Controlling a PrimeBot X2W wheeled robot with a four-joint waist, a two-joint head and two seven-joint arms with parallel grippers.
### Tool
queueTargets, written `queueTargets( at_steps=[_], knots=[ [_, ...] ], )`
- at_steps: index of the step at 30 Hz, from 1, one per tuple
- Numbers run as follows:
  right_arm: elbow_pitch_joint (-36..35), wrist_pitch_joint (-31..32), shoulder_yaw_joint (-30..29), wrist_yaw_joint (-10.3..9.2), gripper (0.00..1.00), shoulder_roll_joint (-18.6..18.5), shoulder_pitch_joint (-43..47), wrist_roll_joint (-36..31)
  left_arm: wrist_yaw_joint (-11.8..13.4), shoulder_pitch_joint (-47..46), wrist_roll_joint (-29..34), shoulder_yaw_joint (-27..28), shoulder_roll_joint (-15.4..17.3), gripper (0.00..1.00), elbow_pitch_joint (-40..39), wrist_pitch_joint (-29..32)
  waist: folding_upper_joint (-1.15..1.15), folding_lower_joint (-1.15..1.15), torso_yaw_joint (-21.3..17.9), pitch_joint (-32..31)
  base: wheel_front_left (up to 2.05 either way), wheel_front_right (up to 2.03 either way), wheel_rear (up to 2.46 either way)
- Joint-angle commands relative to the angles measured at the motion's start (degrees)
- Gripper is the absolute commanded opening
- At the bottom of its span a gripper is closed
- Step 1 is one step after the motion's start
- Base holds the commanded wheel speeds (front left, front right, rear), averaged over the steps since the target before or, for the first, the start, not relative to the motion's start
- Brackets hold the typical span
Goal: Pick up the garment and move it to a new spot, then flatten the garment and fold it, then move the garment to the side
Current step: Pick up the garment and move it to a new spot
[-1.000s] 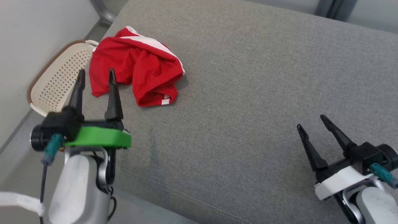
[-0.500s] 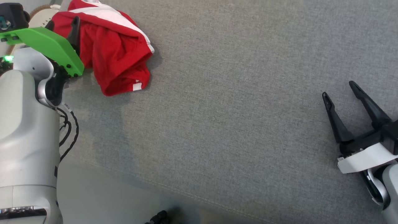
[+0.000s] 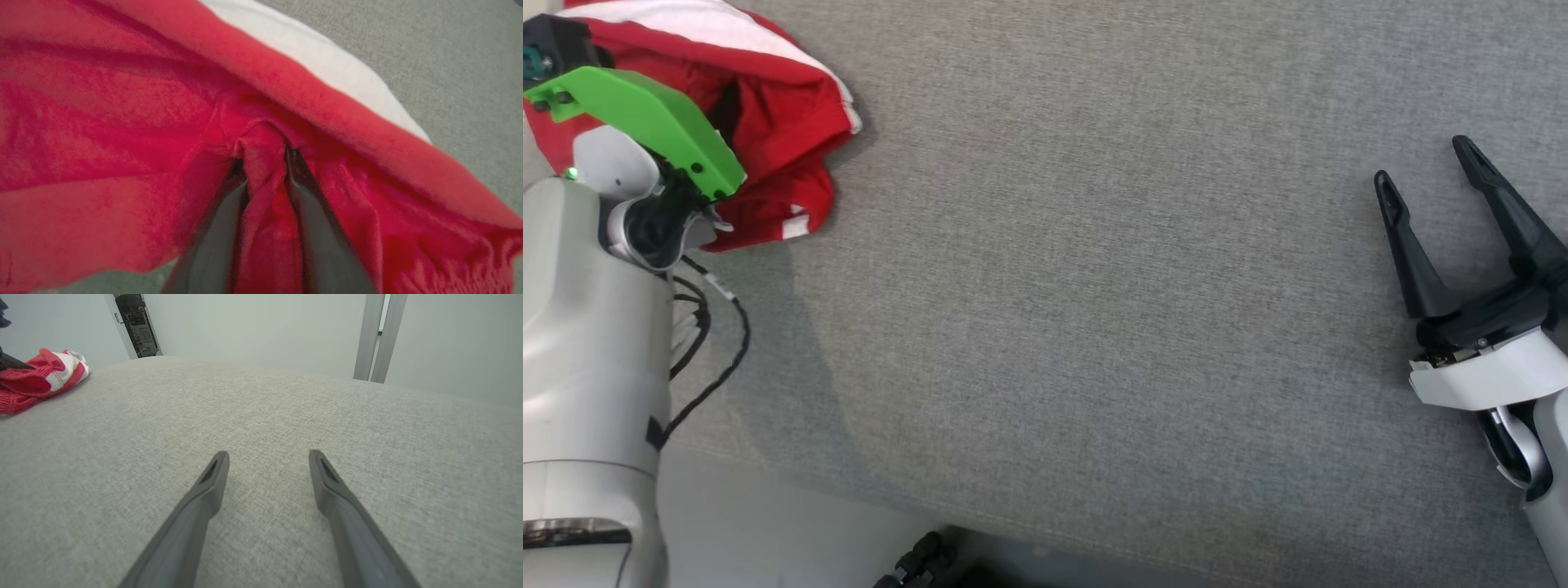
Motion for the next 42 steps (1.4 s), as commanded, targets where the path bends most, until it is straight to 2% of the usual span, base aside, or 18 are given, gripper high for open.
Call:
queueTargets(
  at_steps=[1,7,11,19,23,29,32,37,42],
  knots=[
    [4.0,1.0,-0.5,-0.25,1.0,-0.5,1.7,-0.4,-0.1,0.9,0.5,-1.3,1.5,0.0,-0.2,-2.0,0.0,0.0,-0.8,0.2,0.0,0.0,0.0],
    [4.6,1.0,1.3,-0.19,1.0,2.9,1.6,0.0,-0.2,1.4,1.1,-7.8,6.1,0.0,-5.1,-15.7,0.0,0.0,-2.5,-4.2,0.0,0.0,0.0],
    [5.0,0.6,2.9,-0.16,1.0,5.9,1.6,0.8,-0.2,2.1,1.5,-12.5,10.3,0.0,-8.7,-20.4,0.0,0.0,-4.8,-9.6,0.0,0.0,0.0],
    [7.1,0.6,4.2,-0.18,1.0,12.0,3.5,1.8,-0.2,4.2,1.3,-21.6,18.4,0.0,-19.0,-21.2,0.0,0.0,-12.6,-21.6,0.0,0.0,0.0],
    [7.9,0.6,4.8,-0.18,1.0,14.4,5.3,2.1,-0.2,5.5,0.4,-24.6,20.6,0.0,-24.7,-19.5,0.0,0.0,-17.7,-26.4,0.0,0.0,0.0],
    [8.4,0.6,5.7,-0.18,1.0,16.6,7.2,2.3,-0.2,8.2,-1.2,-27.1,21.5,0.0,-32.5,-17.1,0.0,0.0,-25.9,-30.8,0.0,0.0,0.0],
    [8.2,0.6,5.6,-0.18,1.0,17.3,7.3,2.4,0.1,9.1,-1.4,-28.2,20.7,0.0,-35.8,-16.0,0.0,0.0,-29.8,-31.3,0.0,0.0,0.0],
    [7.6,0.6,5.5,-0.18,1.0,17.8,6.3,2.4,0.6,9.7,-0.4,-30.8,18.8,0.0,-40.2,-14.2,0.0,0.0,-35.7,-29.7,0.0,0.0,0.0],
    [6.6,0.6,4.5,-0.18,1.0,18.5,5.3,2.3,0.5,8.8,1.9,-34.4,16.6,0.0,-41.1,-13.3,0.0,0.0,-39.2,-25.6,0.0,0.0,0.0]
  ],
)
